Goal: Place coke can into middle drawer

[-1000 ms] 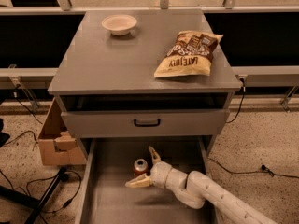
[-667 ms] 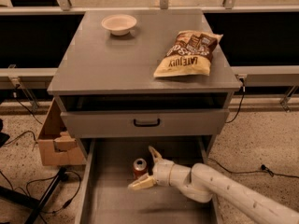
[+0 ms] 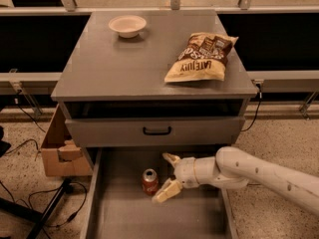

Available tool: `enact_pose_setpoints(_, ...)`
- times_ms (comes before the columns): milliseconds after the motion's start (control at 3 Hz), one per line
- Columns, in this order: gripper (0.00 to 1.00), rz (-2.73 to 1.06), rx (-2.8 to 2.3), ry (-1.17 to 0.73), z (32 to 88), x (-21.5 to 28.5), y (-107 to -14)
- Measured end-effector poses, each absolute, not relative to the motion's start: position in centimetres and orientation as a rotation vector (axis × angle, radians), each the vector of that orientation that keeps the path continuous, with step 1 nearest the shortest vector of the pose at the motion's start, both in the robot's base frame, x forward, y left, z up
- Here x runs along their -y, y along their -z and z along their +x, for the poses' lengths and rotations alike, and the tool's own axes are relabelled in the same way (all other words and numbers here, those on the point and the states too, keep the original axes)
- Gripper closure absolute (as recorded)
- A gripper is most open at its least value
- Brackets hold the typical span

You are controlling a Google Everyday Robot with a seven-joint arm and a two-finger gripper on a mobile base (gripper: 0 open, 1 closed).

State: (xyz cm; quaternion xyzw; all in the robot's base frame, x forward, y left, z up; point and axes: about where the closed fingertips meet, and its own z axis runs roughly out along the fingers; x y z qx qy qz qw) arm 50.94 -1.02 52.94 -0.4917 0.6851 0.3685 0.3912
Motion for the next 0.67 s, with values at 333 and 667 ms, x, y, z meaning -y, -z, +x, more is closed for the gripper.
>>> enact_pose_setpoints(333,0.00,-1.347,-1.821,-0.971,49.1,4.4,-58.3)
enact_pose_setpoints(667,0.00,-1.390,-1.807,-1.029,47.4,4.4,-59.7)
